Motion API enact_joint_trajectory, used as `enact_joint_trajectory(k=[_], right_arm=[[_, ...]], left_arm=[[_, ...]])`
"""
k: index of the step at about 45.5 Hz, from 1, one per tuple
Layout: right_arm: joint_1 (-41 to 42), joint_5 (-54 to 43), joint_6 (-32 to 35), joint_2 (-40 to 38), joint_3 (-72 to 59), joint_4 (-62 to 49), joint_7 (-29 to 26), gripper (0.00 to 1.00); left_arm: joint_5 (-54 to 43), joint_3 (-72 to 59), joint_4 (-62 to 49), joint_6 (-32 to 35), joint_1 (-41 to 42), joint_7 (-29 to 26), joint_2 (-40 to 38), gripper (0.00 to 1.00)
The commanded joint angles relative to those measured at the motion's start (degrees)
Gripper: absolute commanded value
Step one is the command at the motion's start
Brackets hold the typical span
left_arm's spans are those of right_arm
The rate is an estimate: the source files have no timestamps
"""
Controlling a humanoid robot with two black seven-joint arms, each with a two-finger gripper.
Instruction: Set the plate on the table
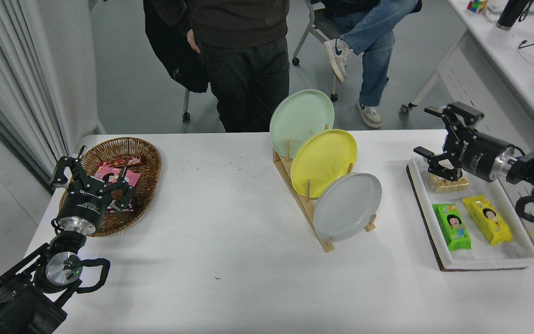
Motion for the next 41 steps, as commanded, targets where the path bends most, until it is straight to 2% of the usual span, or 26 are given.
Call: enact_joint_trajectory(k=[1, 18, 32, 41], right_arm=[[4.7, -0.1, 5.6, -1.0, -10.8, 3.7, 0.0, 1.0], [4.1, 0.1, 5.6, -1.1, -11.4, 5.7, -0.3, 1.0], [0.0, 3.5, -20.2, -0.7, -12.4, 20.6, -3.7, 1.0], [1.3, 9.1, -31.3, -0.6, -8.2, 27.2, -6.9, 1.0]], left_arm=[[0.0, 0.0, 0.0, 0.0, 0.0, 0.0, 0.0, 0.98], [0.0, 0.0, 0.0, 0.0, 0.0, 0.0, 0.0, 0.98], [0.0, 0.0, 0.0, 0.0, 0.0, 0.0, 0.0, 0.98], [0.0, 0.0, 0.0, 0.0, 0.0, 0.0, 0.0, 0.98]])
